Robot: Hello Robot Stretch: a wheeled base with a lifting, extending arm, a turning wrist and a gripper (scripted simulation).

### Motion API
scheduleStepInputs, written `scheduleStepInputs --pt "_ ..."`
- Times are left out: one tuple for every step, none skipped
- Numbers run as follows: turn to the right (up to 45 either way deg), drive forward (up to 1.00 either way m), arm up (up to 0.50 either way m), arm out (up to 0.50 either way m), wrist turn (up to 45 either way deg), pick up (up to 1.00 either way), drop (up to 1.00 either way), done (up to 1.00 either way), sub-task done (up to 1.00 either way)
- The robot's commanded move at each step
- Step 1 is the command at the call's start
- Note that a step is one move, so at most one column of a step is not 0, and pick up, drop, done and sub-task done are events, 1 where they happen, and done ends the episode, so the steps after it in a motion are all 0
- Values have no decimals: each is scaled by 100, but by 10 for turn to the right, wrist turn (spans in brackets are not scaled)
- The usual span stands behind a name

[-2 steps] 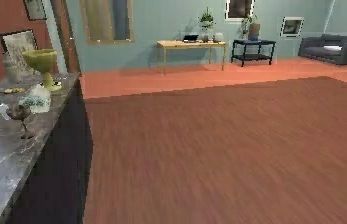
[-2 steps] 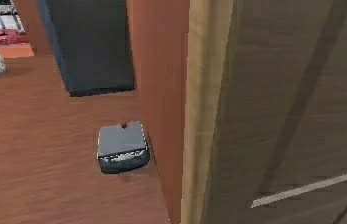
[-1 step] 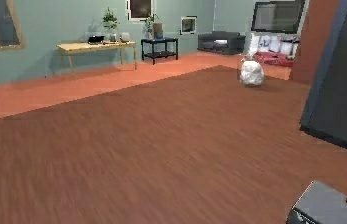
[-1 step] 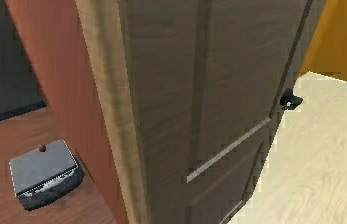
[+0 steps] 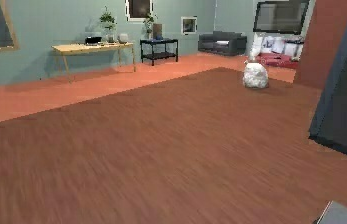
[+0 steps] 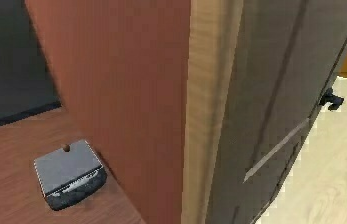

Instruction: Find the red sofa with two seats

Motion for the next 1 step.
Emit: scheduleStepInputs --pt "90 0 0 0 0 0 0 0 0"
